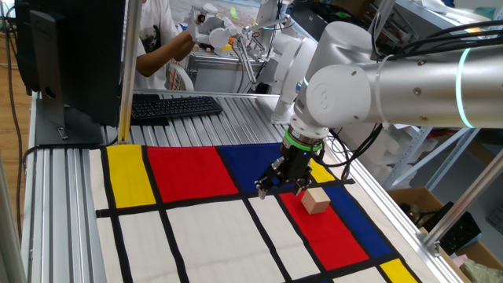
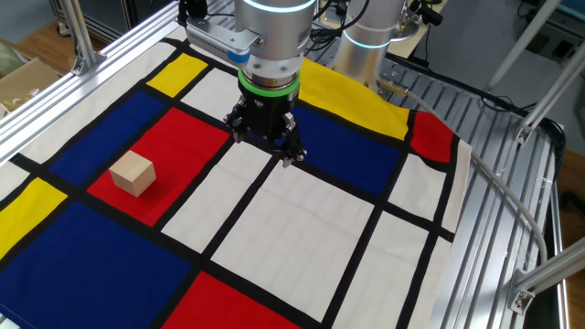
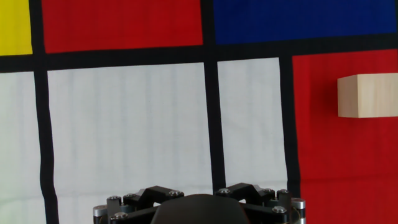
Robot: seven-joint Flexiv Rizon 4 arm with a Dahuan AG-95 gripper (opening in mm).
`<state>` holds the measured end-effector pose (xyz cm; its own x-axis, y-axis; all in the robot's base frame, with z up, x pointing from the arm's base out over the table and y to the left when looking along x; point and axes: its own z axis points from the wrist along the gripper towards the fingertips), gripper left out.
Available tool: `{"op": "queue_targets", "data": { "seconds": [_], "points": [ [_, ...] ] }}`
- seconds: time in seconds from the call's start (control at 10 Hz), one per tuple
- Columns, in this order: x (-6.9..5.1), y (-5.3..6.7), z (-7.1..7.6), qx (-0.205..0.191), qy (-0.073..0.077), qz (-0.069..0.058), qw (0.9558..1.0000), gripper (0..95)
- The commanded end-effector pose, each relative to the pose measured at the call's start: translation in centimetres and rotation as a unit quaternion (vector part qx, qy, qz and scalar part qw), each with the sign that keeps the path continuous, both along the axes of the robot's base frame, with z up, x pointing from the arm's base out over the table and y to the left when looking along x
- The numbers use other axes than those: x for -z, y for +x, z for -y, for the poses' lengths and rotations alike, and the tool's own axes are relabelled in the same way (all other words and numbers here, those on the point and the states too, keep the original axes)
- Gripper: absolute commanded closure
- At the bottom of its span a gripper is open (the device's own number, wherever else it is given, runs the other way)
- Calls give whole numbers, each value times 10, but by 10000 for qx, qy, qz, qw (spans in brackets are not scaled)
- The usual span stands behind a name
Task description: Hold a small block with the gripper and sweep it from left to right on the table
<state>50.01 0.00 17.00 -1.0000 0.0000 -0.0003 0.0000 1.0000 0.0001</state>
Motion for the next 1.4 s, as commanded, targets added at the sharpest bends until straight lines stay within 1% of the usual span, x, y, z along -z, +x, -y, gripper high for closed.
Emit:
{"op": "queue_targets", "data": {
  "seconds": [0.1,0.2,0.3,0.6,1.1,1.4],
  "points": [
    [0,0,0,515,264,15,9983,950],
    [0,0,0,548,375,4,9978,950],
    [0,0,0,550,393,6,9977,950],
    [0,0,0,540,380,6,9978,950],
    [0,0,0,521,308,15,9982,950],
    [0,0,0,491,193,25,9986,950]
  ]
}}
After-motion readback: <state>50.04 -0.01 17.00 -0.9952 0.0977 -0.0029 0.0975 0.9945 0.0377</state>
